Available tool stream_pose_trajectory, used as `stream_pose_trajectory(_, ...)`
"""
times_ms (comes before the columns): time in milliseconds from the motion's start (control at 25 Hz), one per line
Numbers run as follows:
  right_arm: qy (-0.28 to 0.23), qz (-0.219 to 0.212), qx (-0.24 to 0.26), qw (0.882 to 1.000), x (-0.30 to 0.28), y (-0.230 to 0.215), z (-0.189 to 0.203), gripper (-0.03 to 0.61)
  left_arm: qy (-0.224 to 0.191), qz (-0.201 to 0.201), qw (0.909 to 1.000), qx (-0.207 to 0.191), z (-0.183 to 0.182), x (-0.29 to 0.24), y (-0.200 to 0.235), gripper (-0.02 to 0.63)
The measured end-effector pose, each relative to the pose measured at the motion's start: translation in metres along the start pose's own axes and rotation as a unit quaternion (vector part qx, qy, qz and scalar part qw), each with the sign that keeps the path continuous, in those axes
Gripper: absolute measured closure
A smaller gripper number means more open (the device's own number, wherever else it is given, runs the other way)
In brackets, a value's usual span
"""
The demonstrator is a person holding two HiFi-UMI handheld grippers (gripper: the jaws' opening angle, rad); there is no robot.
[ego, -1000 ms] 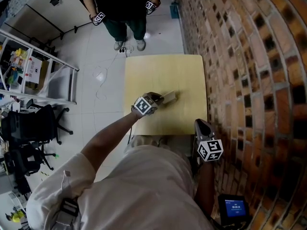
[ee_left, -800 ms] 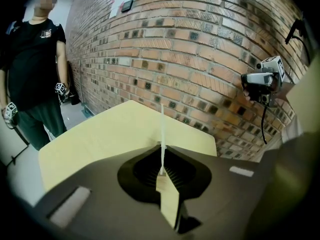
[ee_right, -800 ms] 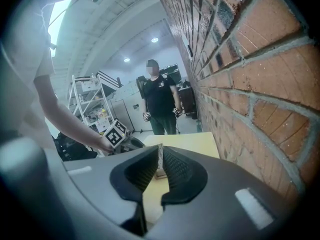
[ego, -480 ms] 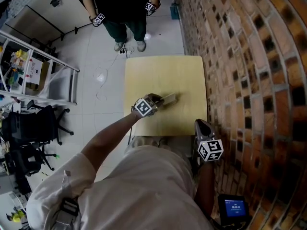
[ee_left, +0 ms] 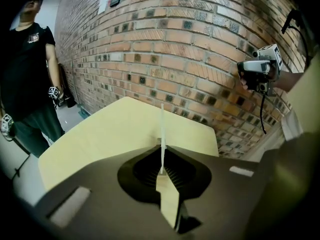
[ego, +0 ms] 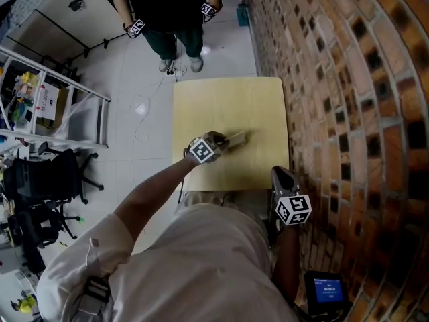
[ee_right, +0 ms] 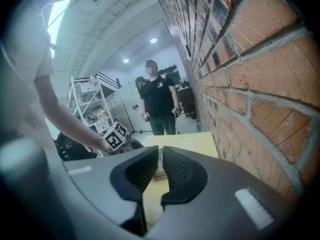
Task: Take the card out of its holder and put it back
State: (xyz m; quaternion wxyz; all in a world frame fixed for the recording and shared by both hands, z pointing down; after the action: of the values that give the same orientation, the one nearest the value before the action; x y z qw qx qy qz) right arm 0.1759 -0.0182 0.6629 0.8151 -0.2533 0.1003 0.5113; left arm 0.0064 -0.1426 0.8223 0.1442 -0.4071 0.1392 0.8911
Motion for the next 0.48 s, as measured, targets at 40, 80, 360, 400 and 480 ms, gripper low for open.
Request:
stream_pose_trajectory(40,0.000,0.000,0.000,1.000,0.0000,-0.0003,-0.0003,0.558,0.002,0.001,1.0000,0.000,0.0004,-0.0007,-0.0002,0.581)
stream_pose_trajectory(80,0.000,0.001,0.000,1.000,0.0000,-0.0007,-0.0005,0.558,0.003,0.001,1.0000,-0.001,0.0005,-0.0012,-0.0001,0.581)
stream_pose_trajectory(360,0.002,0.002,-0.002,1.000,0.0000,-0.0028,-0.0013,0.558,0.007,0.004,1.0000,0.000,0.0015,-0.0034,0.0006,0.580)
stream_pose_trajectory(400,0.002,0.002,-0.003,1.000,-0.0005,-0.0031,-0.0013,0.558,0.007,0.005,1.0000,0.000,0.0012,-0.0037,0.0006,0.581)
stream_pose_trajectory(480,0.002,0.002,-0.005,1.000,-0.0017,-0.0045,-0.0008,0.558,0.008,0.005,1.0000,-0.001,0.0003,-0.0046,0.0013,0.581)
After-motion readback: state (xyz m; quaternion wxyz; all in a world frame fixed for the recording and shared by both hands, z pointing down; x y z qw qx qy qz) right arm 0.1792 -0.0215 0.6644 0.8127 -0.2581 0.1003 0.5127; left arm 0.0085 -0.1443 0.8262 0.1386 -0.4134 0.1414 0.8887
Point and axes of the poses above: the fingertips, and each gripper's own axes: x backward along the fingers, y to its left, z out of its underside, the point moved 1 cm from there along x, backward along the fingers
